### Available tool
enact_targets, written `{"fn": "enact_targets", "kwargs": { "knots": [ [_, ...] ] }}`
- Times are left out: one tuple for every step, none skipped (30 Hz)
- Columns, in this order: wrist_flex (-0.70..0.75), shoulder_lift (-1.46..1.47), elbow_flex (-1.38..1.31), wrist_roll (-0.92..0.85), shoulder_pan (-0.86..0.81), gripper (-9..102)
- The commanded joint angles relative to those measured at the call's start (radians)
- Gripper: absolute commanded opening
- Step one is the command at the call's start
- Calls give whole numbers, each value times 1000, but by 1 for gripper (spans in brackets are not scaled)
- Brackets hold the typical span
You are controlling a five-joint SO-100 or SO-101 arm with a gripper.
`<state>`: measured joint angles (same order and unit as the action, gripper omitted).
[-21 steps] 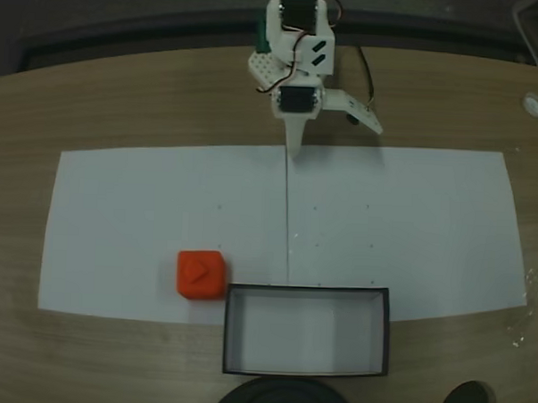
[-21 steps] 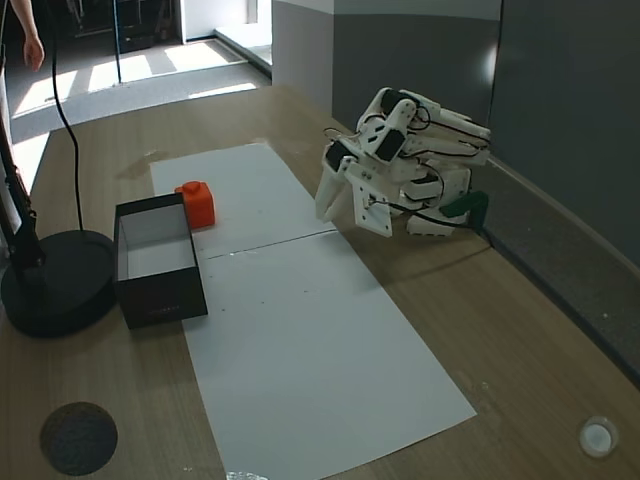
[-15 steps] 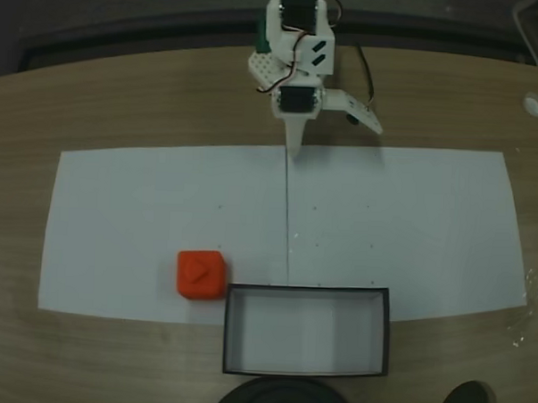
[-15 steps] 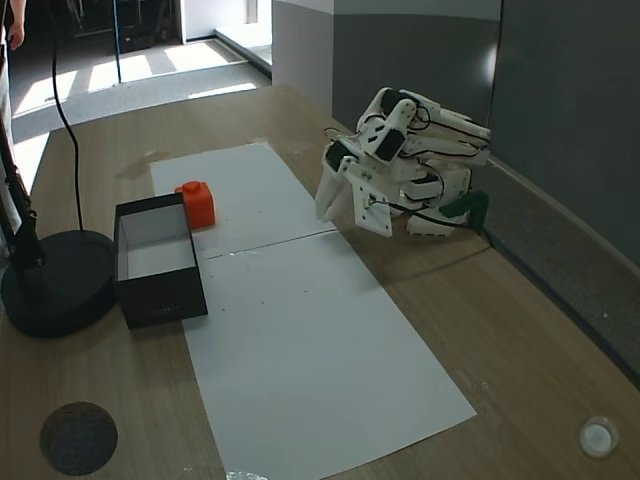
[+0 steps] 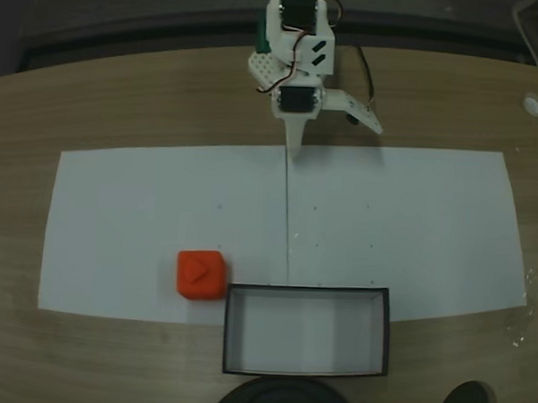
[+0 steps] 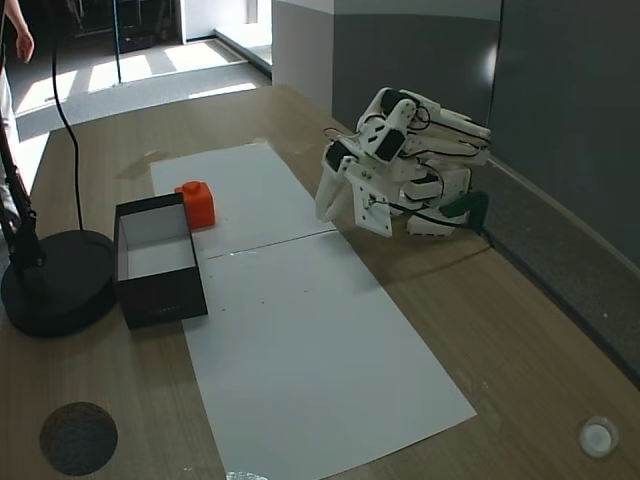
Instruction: Grab a orange square and put it in the box.
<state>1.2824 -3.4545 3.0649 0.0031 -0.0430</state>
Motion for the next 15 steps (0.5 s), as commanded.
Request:
{"fn": "enact_targets", "kwargs": {
  "knots": [
    [9,-17,-66,6,3,0],
    [9,-17,-66,6,3,0],
    [9,-17,-66,5,3,0],
    [9,-17,-66,3,3,0],
    [9,-17,-66,3,3,0],
    [9,-17,-66,2,3,0],
    [9,-17,-66,2,3,0],
    [9,-17,-66,0,3,0],
    [9,-17,-66,0,5,0],
    [9,-17,-66,0,5,0],
    [5,-17,-64,0,5,0],
    [0,-17,-63,0,5,0],
    [-6,-17,-63,5,5,0],
    [-25,-17,-58,6,5,0],
    [-58,-17,-52,6,2,0]
  ]
}}
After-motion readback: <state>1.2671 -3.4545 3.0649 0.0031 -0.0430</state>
